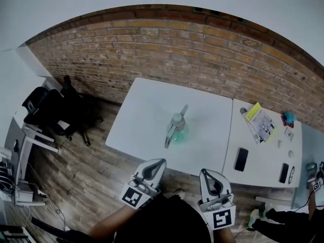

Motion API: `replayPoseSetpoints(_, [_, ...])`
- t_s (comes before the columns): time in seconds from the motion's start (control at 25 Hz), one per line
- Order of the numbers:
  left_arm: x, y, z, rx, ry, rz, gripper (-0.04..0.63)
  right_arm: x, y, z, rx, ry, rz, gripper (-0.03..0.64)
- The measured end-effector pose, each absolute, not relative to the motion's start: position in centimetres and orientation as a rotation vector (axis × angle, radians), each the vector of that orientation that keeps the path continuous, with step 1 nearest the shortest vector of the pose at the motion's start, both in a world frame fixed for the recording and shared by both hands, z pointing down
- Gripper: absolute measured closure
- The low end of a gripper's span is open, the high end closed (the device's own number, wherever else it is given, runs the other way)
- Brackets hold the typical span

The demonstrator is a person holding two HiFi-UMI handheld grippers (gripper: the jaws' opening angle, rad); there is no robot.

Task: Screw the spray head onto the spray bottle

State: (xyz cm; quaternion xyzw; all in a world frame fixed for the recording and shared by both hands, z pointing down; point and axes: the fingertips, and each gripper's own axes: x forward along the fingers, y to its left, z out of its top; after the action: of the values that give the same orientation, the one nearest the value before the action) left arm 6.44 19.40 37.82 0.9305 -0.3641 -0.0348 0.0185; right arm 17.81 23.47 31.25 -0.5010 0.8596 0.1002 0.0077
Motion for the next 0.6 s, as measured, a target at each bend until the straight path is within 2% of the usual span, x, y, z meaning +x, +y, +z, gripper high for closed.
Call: replayPoseSetpoints(0.6, [6.5,21.2,38.1,2.900,-1.074,-0.126,0.594,16.8,25.0,32.6,-1.572,2.632,0.153,0.609])
